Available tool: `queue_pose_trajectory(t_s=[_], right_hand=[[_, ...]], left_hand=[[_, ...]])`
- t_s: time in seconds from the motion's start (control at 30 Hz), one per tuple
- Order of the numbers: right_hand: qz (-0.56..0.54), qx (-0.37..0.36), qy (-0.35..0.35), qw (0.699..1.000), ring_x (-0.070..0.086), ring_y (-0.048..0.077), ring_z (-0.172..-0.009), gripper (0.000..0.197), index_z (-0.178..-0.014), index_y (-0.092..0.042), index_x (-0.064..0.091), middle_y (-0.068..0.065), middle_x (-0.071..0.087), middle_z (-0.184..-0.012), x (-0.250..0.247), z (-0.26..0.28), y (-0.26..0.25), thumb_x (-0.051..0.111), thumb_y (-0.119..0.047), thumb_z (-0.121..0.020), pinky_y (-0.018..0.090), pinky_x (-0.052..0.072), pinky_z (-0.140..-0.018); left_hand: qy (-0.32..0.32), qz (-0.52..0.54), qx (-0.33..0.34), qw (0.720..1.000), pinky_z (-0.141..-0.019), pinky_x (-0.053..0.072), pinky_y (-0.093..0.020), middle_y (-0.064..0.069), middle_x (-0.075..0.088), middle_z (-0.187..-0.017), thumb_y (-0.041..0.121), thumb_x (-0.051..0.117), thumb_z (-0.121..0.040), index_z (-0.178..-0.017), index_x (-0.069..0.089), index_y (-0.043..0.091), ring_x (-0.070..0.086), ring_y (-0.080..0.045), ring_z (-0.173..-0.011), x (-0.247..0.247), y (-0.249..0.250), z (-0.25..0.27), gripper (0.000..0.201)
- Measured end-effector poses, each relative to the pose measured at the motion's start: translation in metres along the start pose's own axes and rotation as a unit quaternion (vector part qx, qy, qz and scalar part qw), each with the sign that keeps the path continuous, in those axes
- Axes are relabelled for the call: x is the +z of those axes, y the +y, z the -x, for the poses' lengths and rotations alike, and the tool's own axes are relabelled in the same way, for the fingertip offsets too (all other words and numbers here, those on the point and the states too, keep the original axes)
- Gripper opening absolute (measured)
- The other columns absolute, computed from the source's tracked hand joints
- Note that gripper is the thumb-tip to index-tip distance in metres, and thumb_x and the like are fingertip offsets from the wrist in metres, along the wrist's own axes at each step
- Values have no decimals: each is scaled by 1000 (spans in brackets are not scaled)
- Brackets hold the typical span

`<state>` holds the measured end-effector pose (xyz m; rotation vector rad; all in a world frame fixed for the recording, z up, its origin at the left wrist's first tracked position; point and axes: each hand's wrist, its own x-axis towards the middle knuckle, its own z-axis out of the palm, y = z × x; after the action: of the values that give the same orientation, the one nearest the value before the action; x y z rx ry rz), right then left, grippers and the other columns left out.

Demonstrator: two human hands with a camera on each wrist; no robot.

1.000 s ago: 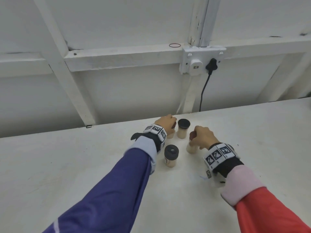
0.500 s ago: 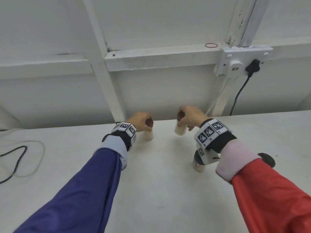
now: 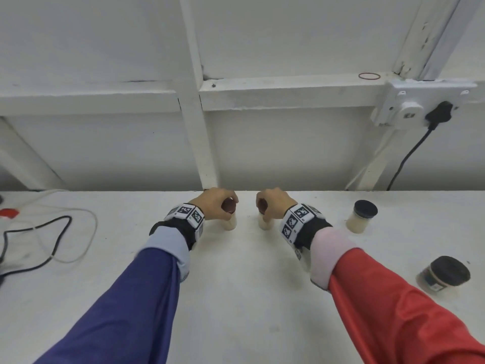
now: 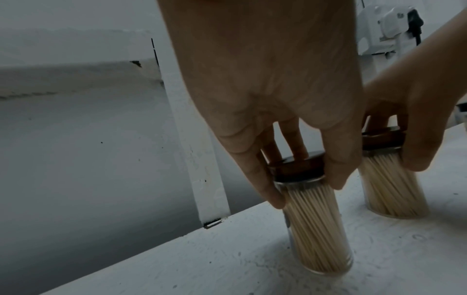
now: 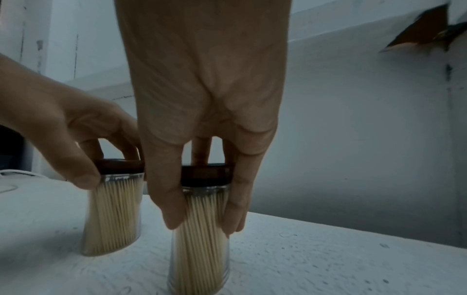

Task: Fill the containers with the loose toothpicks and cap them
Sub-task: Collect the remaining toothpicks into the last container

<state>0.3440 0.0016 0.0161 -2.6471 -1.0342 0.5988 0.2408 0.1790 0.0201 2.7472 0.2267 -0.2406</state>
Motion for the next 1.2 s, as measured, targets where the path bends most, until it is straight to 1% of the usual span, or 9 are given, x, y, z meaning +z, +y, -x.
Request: queue_pose_trajectory(t_s=[0.13,0.2,0.3,0.4,0.57,0.77,0.93,1.0,1.2], right_hand=[[4,-9,9,1000,63,24,-94,36,-97,-17,66,-2,62,-93,5,-4,2,76,-4,-65,27,48,-70],[4,-2,2,1000,60,25,-108,53,-116,-21,62,-1,61,-112,7,-4,6,78,-10,-67,29,47,-77],[-36,3,-50,998,46,24,-128,93,-148,-28,30,0,45,-142,-2,1,12,82,-33,-72,35,42,-99],[-133,-2,-73,988,39,22,-135,90,-152,-30,21,-3,37,-149,-28,16,23,73,-50,-80,39,41,-102],[-129,71,-18,989,49,20,-118,58,-138,-17,47,-1,51,-137,-74,42,70,65,-42,-90,29,42,-81],[97,246,8,964,53,28,-122,50,-131,-13,56,8,54,-133,-66,71,142,72,-22,-84,35,44,-101],[18,209,45,977,59,31,-111,36,-120,-11,63,13,58,-126,-55,71,141,65,-3,-85,37,51,-94],[-52,169,51,983,63,32,-100,41,-120,-9,61,14,57,-119,-54,65,123,70,-1,-81,42,56,-85],[-44,66,8,997,61,19,-68,38,-110,-10,66,9,61,-103,-37,43,62,77,-3,-75,29,55,-62]], left_hand=[[-11,-23,7,1000,-87,42,-25,-3,61,-122,16,71,-80,-124,57,17,55,-22,-110,1,0,-1,46],[-4,-39,9,999,-87,41,-26,-1,59,-125,20,70,-81,-127,55,19,53,-20,-114,1,1,0,49],[29,-83,23,996,-90,41,-33,8,50,-131,34,69,-82,-133,49,26,43,-15,-123,-1,8,1,56],[54,-112,52,991,-89,44,-39,4,50,-129,48,63,-84,-133,48,22,42,-18,-123,-6,22,-7,58],[35,-105,80,991,-91,45,-41,2,51,-127,50,63,-83,-134,47,22,44,-19,-122,-4,47,-23,60],[-25,-132,60,989,-100,38,-34,4,40,-145,34,73,-82,-146,34,29,37,-18,-135,11,58,-25,76],[-57,-155,-22,986,-102,38,-40,-3,36,-149,33,76,-81,-150,28,22,34,-24,-137,2,41,-18,85],[-52,-132,-31,989,-98,39,-35,-4,42,-144,29,75,-82,-146,36,20,40,-24,-133,1,32,-15,76],[-7,-107,-18,994,-87,44,-29,-5,64,-119,16,67,-86,-122,61,12,57,-23,-111,4,22,-7,37]])
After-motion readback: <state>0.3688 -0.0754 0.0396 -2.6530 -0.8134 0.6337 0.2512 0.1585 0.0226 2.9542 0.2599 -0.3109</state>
